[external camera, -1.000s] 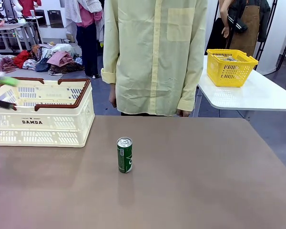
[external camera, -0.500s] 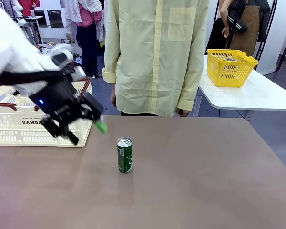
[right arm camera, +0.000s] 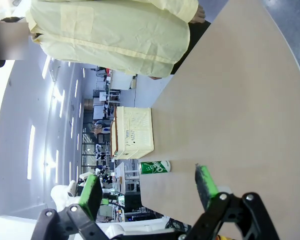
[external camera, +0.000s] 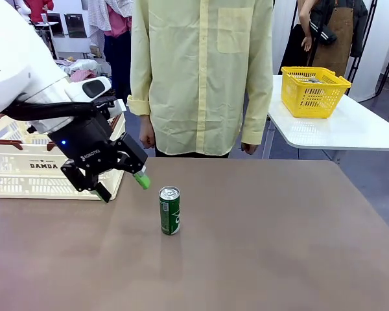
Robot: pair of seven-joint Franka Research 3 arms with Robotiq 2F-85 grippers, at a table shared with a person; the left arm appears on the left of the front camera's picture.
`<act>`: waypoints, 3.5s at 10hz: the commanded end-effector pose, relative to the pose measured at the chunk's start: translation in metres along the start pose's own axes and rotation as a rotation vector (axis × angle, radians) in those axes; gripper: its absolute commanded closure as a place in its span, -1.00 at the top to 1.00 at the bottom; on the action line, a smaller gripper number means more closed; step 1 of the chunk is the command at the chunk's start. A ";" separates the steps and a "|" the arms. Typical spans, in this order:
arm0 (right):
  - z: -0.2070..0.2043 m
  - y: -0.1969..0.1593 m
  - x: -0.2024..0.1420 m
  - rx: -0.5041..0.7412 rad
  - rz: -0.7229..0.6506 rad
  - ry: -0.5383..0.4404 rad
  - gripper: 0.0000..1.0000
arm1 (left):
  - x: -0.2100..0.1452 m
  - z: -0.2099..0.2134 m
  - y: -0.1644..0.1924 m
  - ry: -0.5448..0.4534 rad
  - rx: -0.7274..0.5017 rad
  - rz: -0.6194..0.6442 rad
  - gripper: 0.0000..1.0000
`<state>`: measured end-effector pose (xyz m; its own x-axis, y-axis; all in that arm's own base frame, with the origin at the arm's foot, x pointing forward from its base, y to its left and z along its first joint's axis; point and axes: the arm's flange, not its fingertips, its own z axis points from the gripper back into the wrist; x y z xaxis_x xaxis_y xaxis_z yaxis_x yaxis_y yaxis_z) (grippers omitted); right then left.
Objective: Place the drinks into the Shopping basket.
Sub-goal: Pick up one drink and place it into the Shopping basket.
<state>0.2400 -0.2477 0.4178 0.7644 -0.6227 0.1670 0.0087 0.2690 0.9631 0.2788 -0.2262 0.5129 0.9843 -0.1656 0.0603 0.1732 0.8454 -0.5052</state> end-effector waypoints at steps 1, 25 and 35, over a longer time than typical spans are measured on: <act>0.001 0.001 0.001 0.014 0.007 -0.003 1.00 | 0.000 -0.003 0.001 0.010 0.009 -0.002 1.00; 0.001 0.001 0.001 0.014 0.007 -0.003 1.00 | 0.154 -0.175 -0.050 0.131 0.513 0.325 1.00; 0.001 0.001 0.001 0.014 0.007 -0.003 1.00 | 0.162 -0.181 -0.047 0.094 0.574 0.356 -1.00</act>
<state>0.2400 -0.2476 0.4178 0.7646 -0.6225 0.1668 0.0087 0.2688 0.9632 0.4178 -0.3791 0.3889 0.9845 0.1098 -0.1367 -0.1100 0.9939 0.0060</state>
